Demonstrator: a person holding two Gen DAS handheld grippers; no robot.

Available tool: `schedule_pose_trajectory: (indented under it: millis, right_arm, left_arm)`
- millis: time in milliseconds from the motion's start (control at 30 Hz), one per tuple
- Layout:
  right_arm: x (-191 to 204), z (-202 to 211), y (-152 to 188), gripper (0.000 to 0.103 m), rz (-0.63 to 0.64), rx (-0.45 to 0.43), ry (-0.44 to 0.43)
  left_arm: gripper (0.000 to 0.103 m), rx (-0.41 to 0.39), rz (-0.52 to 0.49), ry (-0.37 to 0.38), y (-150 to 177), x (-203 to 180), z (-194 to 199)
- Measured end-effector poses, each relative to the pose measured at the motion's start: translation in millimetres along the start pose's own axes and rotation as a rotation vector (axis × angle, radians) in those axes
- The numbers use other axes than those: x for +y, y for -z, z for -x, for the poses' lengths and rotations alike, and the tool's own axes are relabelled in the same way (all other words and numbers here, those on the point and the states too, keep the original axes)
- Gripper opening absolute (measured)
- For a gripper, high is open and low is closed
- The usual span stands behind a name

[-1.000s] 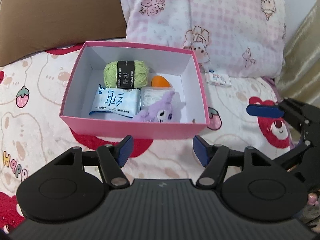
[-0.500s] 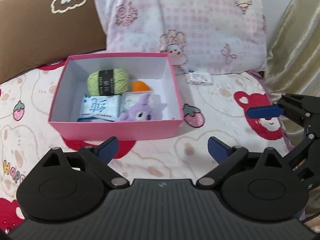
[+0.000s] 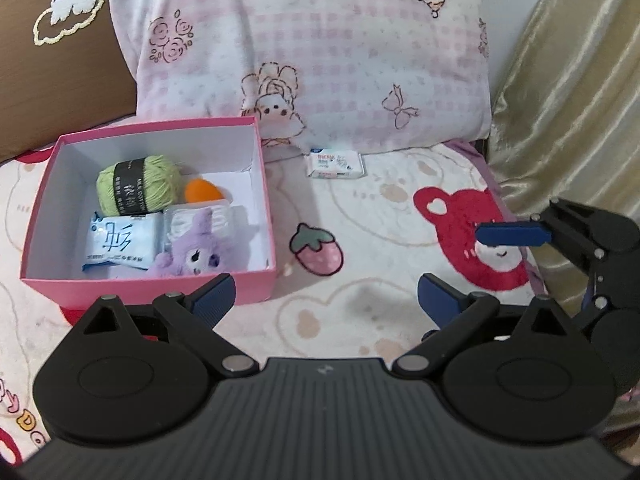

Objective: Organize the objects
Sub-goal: 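Move the right tool toward the small white wet wipes packet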

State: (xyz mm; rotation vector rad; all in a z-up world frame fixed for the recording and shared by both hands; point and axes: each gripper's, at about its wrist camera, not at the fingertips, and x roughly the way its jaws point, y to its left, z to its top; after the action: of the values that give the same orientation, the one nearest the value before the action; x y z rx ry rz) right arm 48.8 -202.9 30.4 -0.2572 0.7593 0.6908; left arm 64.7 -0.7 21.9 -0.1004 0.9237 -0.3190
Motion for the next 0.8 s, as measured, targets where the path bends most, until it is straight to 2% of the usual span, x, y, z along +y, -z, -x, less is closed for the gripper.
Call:
schedule_pose_trajectory:
  millis: [200, 333, 467, 700, 800]
  right_arm:
    - [-25, -1, 8, 0.096, -0.041, -0.059, 0.007]
    - [-38, -9, 12, 0.096, -0.054, -0.08, 0.054]
    - [-55, -13, 14, 0.095, -0.123, -0.122, 0.039]
    - [-73, -32, 10, 0.095, -0.164, -0.134, 0.067]
    - [-84, -46, 10, 0.095, -0.204, -0.107, 0.0]
  left_arm:
    - [0.099, 0.02, 0.004, 0.063, -20, -14, -21]
    - [0.099, 0.006, 0.014, 0.122, -38, -22, -35]
    - [0.099, 0.021, 0.014, 0.159, -55, -32, -54]
    - [0.098, 0.048, -0.005, 0.112, -69, -37, -96]
    - [0.097, 0.059, 0.004, 0.105, -74, -36, -114]
